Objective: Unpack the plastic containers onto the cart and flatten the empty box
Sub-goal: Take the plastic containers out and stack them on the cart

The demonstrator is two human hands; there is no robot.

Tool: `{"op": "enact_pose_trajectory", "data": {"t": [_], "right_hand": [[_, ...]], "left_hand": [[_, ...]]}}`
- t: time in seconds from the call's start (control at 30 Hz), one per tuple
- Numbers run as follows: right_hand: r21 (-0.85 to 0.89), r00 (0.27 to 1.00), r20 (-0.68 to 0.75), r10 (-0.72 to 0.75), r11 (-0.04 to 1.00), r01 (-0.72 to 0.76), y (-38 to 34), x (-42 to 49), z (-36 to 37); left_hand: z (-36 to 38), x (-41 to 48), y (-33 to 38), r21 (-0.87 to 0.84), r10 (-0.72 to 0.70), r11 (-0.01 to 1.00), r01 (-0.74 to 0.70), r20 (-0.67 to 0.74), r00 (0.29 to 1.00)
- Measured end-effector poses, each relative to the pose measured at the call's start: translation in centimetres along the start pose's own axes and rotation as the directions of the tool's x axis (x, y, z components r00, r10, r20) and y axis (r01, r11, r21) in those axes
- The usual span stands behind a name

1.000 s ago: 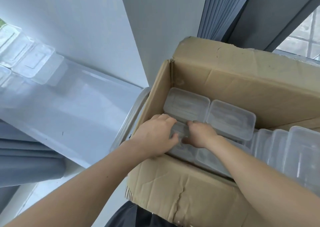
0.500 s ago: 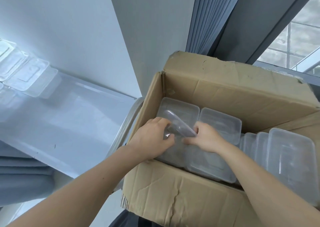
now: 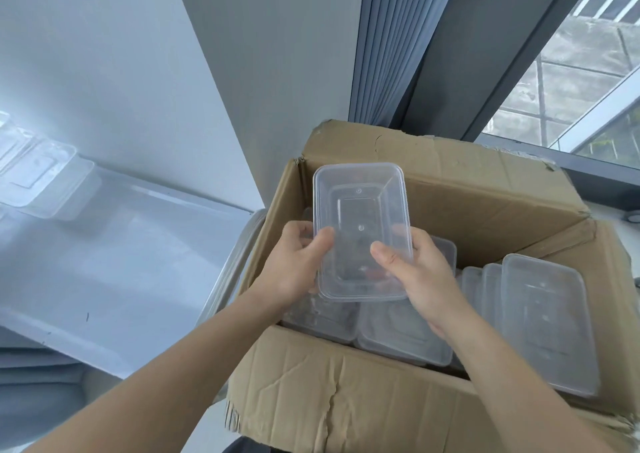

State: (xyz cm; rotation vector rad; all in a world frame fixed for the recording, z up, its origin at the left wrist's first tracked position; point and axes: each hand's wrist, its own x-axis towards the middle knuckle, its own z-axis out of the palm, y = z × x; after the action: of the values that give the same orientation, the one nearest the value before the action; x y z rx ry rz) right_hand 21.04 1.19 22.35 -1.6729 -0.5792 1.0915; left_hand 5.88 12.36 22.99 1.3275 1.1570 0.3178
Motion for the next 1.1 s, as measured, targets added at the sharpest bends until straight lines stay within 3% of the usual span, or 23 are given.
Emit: {"op": "enact_pose_trajectory", "data": {"t": [0.17, 0.27, 0.3, 0.37, 0.43, 0.53, 0.67, 0.9, 0.97, 1.1], "right_hand": [[-0.001, 0.991, 0.112, -0.066, 0.998, 0.067, -0.7, 0.3, 1.4], [0.02, 0.994, 0.077, -0.078, 0.997, 0.076, -0.1, 2.3, 1.5], [-0.023, 0.996, 0.043, -0.072, 0.997, 0.073, 0.4, 3.6, 1.4], [-0.28, 0.997, 0.002, -0.073, 0.957, 0.071, 2.2, 6.9, 1.0], [-0.599, 0.997, 0.032, -0.072, 0.797, 0.077, 3.8, 10.5, 0.6], [-0.795, 0.991, 0.127, -0.05, 0.592, 0.132, 5.2, 14.5, 0.9], [-0.921, 0.971, 0.226, 0.078, 0.343, 0.186, 6.4, 16.7, 2.3], [-0.982, 0.977, 0.182, 0.108, 0.078, 0.174, 6.2, 15.6, 4.2], [-0.975, 0.971, 0.216, 0.105, 0.079, 0.208, 6.4, 15.0, 4.4], [-0.94, 0.943, 0.297, 0.15, 0.223, 0.26, 7.5, 14.2, 4.9]], "left_hand": [[-0.7, -0.4, 0.3, -0.182, -0.004, 0.983, 0.005, 0.008, 1.0], [-1.5, -0.9, 0.4, -0.244, 0.041, 0.969, -0.051, -0.044, 0.998], [-1.8, -1.1, 0.4, -0.248, 0.044, 0.967, -0.055, -0.051, 0.998], [-2.2, -1.4, 0.1, -0.222, 0.035, 0.974, -0.048, -0.061, 0.998], [-2.5, -1.8, -0.3, -0.203, 0.021, 0.979, -0.034, -0.066, 0.998], [-2.7, -2.0, -0.5, -0.191, 0.006, 0.981, -0.023, -0.087, 0.996], [-3.0, -1.9, -0.5, -0.225, -0.046, 0.974, 0.016, -0.131, 0.99], [-3.2, -1.0, -1.2, -0.236, -0.067, 0.971, 0.029, -0.154, 0.986], [-3.3, -0.9, -1.2, -0.227, -0.073, 0.973, 0.036, -0.158, 0.985], [-3.5, -1.1, -1.2, -0.201, -0.087, 0.978, 0.049, -0.185, 0.979]]}}
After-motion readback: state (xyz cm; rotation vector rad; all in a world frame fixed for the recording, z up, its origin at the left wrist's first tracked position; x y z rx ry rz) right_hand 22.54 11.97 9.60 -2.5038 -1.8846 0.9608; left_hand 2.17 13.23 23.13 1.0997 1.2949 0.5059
